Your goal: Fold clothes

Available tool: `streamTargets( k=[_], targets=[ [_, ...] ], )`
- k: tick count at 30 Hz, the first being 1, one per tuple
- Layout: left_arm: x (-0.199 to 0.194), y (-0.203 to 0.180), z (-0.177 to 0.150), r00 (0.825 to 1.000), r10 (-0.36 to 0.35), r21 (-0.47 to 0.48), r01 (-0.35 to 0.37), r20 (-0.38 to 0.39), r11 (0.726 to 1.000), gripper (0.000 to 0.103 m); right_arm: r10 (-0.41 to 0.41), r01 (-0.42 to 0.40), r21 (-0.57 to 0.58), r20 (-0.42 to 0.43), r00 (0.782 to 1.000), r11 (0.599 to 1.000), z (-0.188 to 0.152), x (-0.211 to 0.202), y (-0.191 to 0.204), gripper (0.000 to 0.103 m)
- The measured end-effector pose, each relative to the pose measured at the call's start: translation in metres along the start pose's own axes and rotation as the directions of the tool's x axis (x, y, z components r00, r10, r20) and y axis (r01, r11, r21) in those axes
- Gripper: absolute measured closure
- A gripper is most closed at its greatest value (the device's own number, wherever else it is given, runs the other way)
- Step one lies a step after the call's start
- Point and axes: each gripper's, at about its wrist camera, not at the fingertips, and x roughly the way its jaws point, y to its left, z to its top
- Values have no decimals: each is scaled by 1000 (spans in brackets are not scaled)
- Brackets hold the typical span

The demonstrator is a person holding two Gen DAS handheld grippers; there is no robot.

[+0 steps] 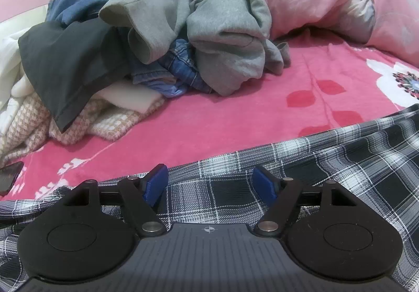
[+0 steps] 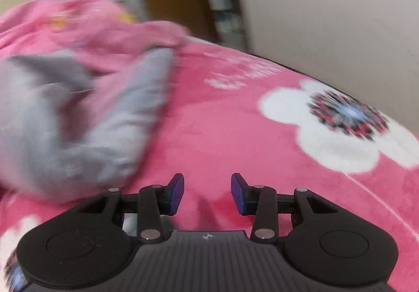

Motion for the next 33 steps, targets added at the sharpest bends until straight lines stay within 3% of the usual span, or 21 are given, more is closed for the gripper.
streamTargets(
  k=[2, 3, 6, 9, 10, 14, 17, 21, 25, 28, 30, 33],
  targets=[
    [0, 0, 0, 1000, -1, -2, 1, 1, 1000, 30, 160, -166, -191, -45, 986, 967, -7, -15, 38, 61],
    [0, 0, 0, 1000, -2, -3, 2, 1, 1000, 30, 224, -238, -313, -80, 971, 919, -15, -23, 61, 61],
    [0, 1, 0, 1000, -5, -7, 5, 4, 1000, 30, 315, -374, -656, -213, 925, 655, -56, -41, 135, 62],
    [0, 2, 0, 1000, -10, -13, 10, 5, 1000, 30, 284, -436, -795, -341, 896, 421, -96, -38, 188, 62],
    [1, 3, 0, 1000, -13, -15, 13, 6, 1000, 30, 271, -440, -823, -359, 893, 360, -106, -37, 200, 62],
    [1, 6, 0, 1000, -26, -32, 27, 6, 999, 30, 231, -426, -890, -385, 893, 162, -136, -38, 234, 62],
    [1, 8, -1, 999, -36, -46, 36, 7, 998, 30, 199, -415, -908, -398, 896, 52, -147, -37, 247, 62],
    [0, 9, -1, 999, -40, -53, 41, 9, 998, 30, 140, -418, -908, -418, 897, -34, -154, -37, 256, 65],
    [0, 10, 0, 999, -43, -57, 43, 11, 997, 30, 104, -433, -900, -435, 894, -50, -162, -37, 259, 85],
    [0, 11, 0, 999, -45, -63, 46, 12, 997, 30, 110, -406, -913, -408, 907, -40, -169, -40, 259, 99],
    [-1, 11, -1, 999, -48, -68, 48, 14, 996, 30, 128, -376, -926, -376, 918, -26, -170, -45, 258, 102],
    [-3, 14, -1, 999, -45, -84, 47, 24, 995, 30, 177, -329, -944, -320, 931, 29, -161, -54, 256, 102]
  ],
)
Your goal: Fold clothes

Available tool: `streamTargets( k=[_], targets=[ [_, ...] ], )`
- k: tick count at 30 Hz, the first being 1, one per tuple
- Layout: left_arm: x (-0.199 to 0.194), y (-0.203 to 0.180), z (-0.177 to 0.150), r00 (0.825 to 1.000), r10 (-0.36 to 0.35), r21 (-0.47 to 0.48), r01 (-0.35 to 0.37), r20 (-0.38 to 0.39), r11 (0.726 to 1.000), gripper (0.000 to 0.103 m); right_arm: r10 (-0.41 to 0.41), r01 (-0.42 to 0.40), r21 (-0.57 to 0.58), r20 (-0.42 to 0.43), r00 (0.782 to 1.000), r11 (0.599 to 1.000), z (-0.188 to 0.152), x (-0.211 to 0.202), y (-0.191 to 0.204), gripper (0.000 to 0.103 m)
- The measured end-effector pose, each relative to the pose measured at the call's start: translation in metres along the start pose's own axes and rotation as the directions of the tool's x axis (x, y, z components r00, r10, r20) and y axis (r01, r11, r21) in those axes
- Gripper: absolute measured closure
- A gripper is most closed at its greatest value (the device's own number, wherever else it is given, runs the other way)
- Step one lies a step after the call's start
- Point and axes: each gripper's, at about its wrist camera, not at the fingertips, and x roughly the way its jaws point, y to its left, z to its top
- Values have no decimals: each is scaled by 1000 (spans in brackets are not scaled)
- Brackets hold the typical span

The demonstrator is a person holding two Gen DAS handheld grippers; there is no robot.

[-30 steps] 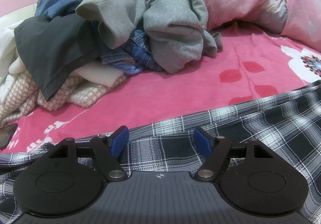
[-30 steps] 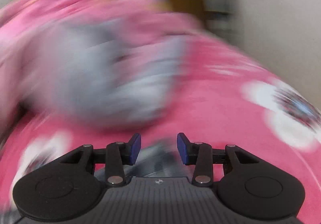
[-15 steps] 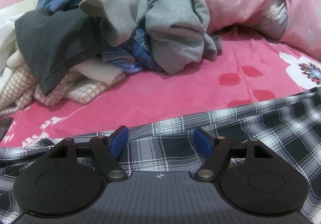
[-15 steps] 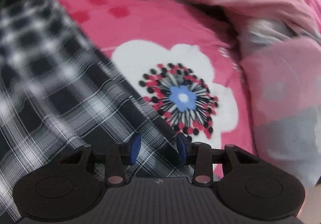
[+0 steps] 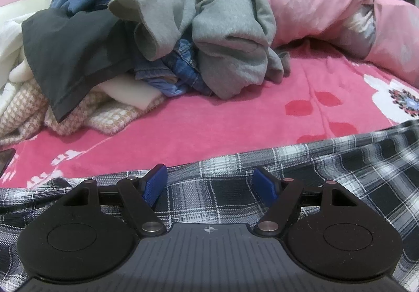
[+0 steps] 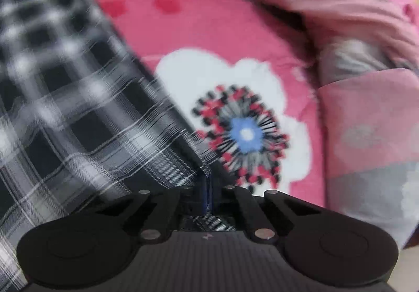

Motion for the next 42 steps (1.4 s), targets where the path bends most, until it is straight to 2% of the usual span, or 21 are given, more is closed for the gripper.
streamTargets(
  k=[4, 9, 11, 12, 13, 15, 17, 19, 20, 22, 23, 24, 26, 29, 31, 32, 35, 37, 39, 41, 42],
  targets=[
    [1, 2, 0, 1000, 6, -15, -6, -3, 1000, 30, -56, 55, 29, 30, 998, 998, 5, -2, -8, 103],
    [2, 1, -1, 1000, 14, -5, -14, -7, 1000, 30, -118, 117, 44, 14, 993, 992, 4, 29, -2, 103],
    [2, 1, -1, 1000, 13, -8, -14, -8, 1000, 30, -184, 184, 115, -14, 983, 976, -5, 42, -7, 102],
    [2, 1, -1, 1000, 13, -9, -13, -9, 1000, 30, -191, 193, 198, -26, 981, 961, -11, 45, -17, 100],
    [2, 1, -1, 1000, 12, -11, -12, -10, 1000, 30, -193, 192, 306, -27, 981, 933, -21, 42, -32, 96],
    [2, 2, -1, 1000, 11, -12, -11, -11, 1000, 30, -219, 199, 499, -20, 976, 844, -44, 30, -63, 93],
    [2, 1, -1, 1000, 12, -10, -12, -12, 1000, 29, -278, 241, 664, -51, 959, 708, -78, 12, -97, 93],
    [2, 1, -1, 1000, 15, -6, -15, -12, 1000, 29, -331, 276, 796, -101, 938, 539, -121, -11, -130, 92],
    [2, 0, -1, 1000, 16, -5, -16, -12, 1000, 29, -344, 280, 836, -118, 932, 472, -141, -21, -142, 92],
    [2, 0, -1, 1000, 18, -4, -18, -12, 1000, 29, -343, 255, 898, -127, 931, 360, -177, -39, -158, 89],
    [2, 0, -1, 1000, 18, -2, -19, -13, 1000, 29, -333, 233, 919, -121, 935, 319, -192, -46, -163, 89],
    [3, -1, -1, 1000, 20, 0, -20, -13, 1000, 29, -318, 211, 927, -108, 942, 311, -199, -48, -164, 89],
    [3, -1, -1, 1000, 23, 6, -23, -14, 1000, 29, -284, 174, 928, -78, 956, 329, -206, -48, -160, 89],
    [4, -2, -1, 1000, 27, 13, -27, -14, 1000, 29, -228, 153, 909, -67, 971, 387, -198, -34, -149, 86],
    [4, -3, -1, 999, 29, 16, -29, -15, 999, 29, -194, 135, 917, -65, 979, 376, -190, -20, -147, 66],
    [4, -3, -1, 999, 31, 18, -31, -15, 999, 29, -182, 116, 931, -55, 982, 345, -190, -16, -149, 62],
    [4, -4, -1, 999, 33, 20, -33, -16, 999, 28, -150, 38, 984, -12, 989, 174, -195, -9, -161, 61],
    [4, -4, -2, 999, 34, 20, -34, -17, 999, 28, -122, 37, 997, -28, 992, 69, -199, -1, -169, 62],
    [4, -4, -2, 999, 34, 20, -34, -16, 999, 28, -90, 76, 997, -74, 993, 24, -200, 8, -172, 62],
    [4, -4, -2, 999, 34, 19, -34, -15, 999, 28, -76, 100, 995, -100, 992, -8, -202, 15, -173, 73],
    [4, -4, -3, 999, 33, 18, -33, -15, 999, 28, -96, 93, 996, -94, 991, -16, -203, 13, -172, 91]
  ],
)
